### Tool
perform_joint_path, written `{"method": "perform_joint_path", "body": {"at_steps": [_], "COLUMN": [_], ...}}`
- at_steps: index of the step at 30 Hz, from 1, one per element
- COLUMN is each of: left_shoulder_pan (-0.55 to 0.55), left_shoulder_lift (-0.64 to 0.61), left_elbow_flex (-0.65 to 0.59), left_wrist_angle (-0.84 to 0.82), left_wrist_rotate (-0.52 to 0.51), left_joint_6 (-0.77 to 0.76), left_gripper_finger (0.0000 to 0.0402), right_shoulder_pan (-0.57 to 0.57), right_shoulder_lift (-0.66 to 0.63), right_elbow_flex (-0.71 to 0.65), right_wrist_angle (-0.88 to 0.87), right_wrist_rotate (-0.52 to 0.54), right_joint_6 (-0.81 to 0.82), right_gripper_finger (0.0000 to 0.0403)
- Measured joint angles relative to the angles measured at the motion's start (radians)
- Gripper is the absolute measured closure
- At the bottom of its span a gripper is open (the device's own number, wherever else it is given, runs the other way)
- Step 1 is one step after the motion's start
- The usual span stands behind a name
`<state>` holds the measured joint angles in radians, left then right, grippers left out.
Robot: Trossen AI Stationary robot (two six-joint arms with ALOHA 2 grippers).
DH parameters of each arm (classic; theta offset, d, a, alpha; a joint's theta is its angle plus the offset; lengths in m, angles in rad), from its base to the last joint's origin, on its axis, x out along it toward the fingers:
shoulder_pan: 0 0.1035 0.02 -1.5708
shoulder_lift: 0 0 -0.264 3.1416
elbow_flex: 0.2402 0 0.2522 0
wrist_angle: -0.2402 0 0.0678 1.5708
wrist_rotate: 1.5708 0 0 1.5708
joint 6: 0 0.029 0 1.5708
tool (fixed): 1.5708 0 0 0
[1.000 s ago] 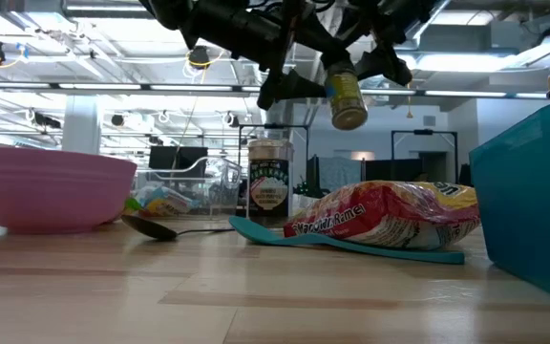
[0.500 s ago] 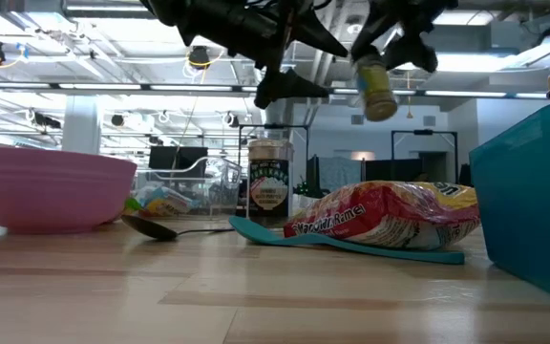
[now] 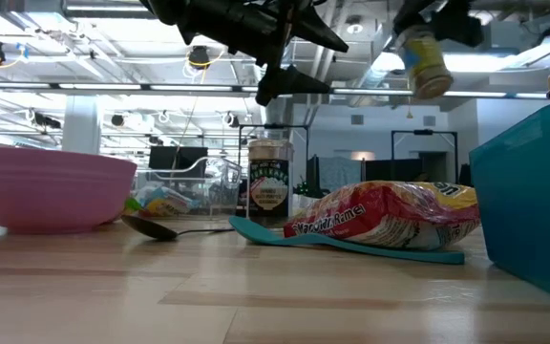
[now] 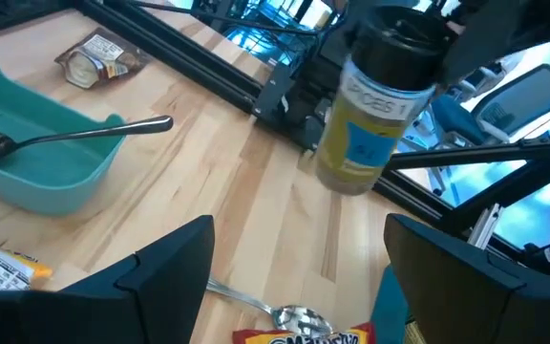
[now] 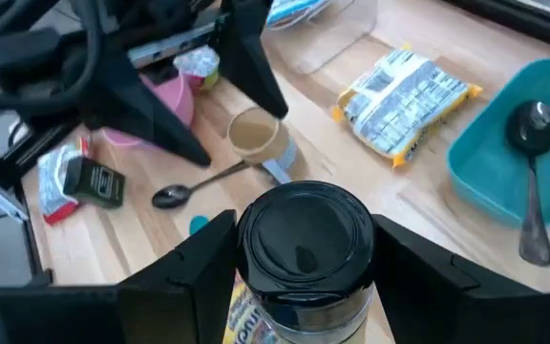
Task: Pick & Place Food Item
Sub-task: Put the black seasoning bottle into the blue bin
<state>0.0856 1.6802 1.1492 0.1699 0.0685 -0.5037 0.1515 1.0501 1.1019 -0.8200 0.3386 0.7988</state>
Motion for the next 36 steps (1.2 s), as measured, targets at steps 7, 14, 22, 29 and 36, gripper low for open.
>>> {"method": "perform_joint_path", "body": {"at_steps": [7, 14, 22, 29, 36], "left_shoulder_pan": [0.0, -0.002, -0.002, -0.002, -0.002], "left_shoulder_lift": [0.0, 0.001, 0.001, 0.002, 0.002], "left_elbow_flex": [0.0, 0.0, 0.0, 0.0, 0.0], "left_wrist_angle": [0.01, 0.029, 0.035, 0.035, 0.042], "left_wrist_rotate": [0.0, 0.0, 0.0, 0.0, 0.0], "left_joint_6": [-0.001, -0.002, -0.002, -0.003, -0.034], "left_gripper_finger": [0.01, 0.01, 0.0101, 0.01, 0.01], "right_shoulder_pan": [0.195, 0.416, 0.625, 0.753, 0.883], "right_shoulder_lift": [-0.021, -0.014, -0.003, 0.072, 0.182], "right_elbow_flex": [0.0, 0.0, 0.0, 0.0, 0.0], "right_wrist_angle": [-0.045, -0.089, -0.093, -0.139, -0.144], "right_wrist_rotate": [0.079, 0.183, 0.308, 0.316, 0.317], "right_joint_6": [0.111, 0.292, 0.458, 0.645, 0.757], "right_gripper_finger": [0.0204, 0.0204, 0.0204, 0.0203, 0.0204]}}
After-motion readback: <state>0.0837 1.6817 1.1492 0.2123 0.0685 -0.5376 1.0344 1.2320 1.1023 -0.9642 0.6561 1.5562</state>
